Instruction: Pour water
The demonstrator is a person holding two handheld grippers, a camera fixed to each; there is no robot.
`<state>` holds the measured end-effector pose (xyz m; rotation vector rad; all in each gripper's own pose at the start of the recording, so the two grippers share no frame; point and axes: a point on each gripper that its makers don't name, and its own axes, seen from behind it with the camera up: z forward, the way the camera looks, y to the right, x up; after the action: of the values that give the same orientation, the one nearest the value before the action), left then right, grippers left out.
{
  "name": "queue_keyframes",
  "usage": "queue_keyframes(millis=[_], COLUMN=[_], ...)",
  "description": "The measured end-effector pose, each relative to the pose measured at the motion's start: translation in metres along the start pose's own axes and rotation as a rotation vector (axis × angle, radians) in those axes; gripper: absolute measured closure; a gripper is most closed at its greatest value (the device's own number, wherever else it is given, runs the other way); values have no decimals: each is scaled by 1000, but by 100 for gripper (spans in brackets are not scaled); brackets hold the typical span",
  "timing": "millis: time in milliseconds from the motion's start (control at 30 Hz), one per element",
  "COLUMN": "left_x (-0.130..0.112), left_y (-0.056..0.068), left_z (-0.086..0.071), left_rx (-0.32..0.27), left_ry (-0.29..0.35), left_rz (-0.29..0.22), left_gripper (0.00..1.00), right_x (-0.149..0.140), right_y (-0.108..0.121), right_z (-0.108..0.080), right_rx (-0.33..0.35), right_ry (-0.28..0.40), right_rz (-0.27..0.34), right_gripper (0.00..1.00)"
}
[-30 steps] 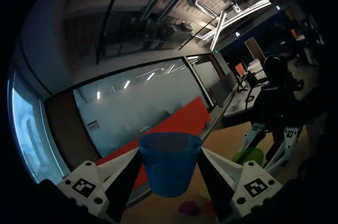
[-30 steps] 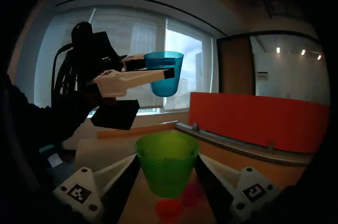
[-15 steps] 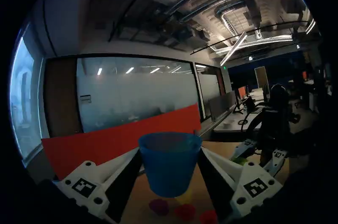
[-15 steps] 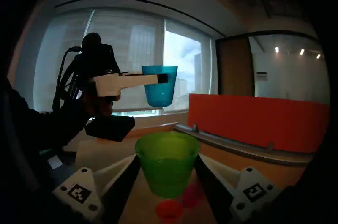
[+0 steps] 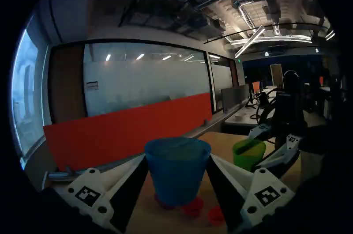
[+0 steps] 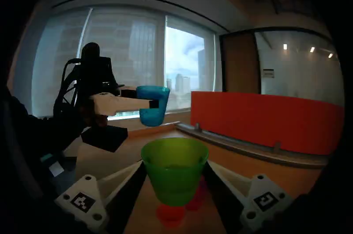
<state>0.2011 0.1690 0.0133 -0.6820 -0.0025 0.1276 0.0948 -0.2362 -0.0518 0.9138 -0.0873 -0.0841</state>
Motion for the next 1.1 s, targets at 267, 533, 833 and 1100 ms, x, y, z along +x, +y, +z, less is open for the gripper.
queue_keyframes(millis=[267, 533, 833, 1100], left_x=[-49, -82, -124, -159], left_y=[2, 6, 10, 9], left_z=[1, 6, 6, 1], left_rx=[-7, -26, -41, -40], left_ry=[-114, -195, -300, -384], left_rz=[13, 13, 8, 28], left_gripper=[15, 15, 15, 15], right_x=[-21, -37, -59, -86], right_y=[17, 33, 45, 54], right_z=[-11, -20, -30, -34], right_rx=[-38, -65, -80, -89], right_ry=[-70, -132, -205, -288], right_rz=[-5, -11, -8, 14], right_gripper=[12, 12, 12, 12])
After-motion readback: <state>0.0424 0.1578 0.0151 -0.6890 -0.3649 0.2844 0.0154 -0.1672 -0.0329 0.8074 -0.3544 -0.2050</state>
